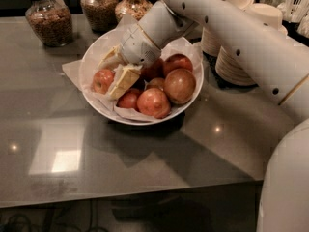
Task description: Pick apple from white bowl
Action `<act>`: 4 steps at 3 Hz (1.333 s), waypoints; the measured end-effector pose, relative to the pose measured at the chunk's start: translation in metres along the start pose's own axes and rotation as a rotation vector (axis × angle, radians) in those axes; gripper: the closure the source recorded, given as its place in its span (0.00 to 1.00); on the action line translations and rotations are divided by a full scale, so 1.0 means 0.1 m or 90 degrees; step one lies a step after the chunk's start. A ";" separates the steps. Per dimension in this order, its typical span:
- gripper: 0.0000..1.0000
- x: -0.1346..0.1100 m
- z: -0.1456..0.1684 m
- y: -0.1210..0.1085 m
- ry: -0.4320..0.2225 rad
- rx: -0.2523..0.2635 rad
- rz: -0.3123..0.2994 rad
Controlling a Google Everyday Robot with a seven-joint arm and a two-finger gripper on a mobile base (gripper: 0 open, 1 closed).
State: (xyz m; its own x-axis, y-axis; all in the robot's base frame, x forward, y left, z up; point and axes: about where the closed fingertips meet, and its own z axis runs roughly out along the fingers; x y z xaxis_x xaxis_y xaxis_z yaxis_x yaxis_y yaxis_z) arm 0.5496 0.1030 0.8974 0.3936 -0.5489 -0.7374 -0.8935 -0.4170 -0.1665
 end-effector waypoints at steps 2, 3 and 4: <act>1.00 -0.15 -0.14 -0.08 -0.044 0.033 -0.033; 1.00 -0.23 -0.34 -0.08 -0.060 0.068 -0.045; 1.00 -0.30 -0.62 -0.06 -0.055 0.106 -0.049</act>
Offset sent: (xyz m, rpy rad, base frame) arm 0.0083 -0.0087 0.0451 0.1764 -0.0738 -0.0069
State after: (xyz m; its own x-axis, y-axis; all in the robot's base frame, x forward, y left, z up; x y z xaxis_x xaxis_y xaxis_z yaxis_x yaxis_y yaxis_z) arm 0.5561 0.0770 0.9616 0.4488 -0.4524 -0.7707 -0.8875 -0.3260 -0.3255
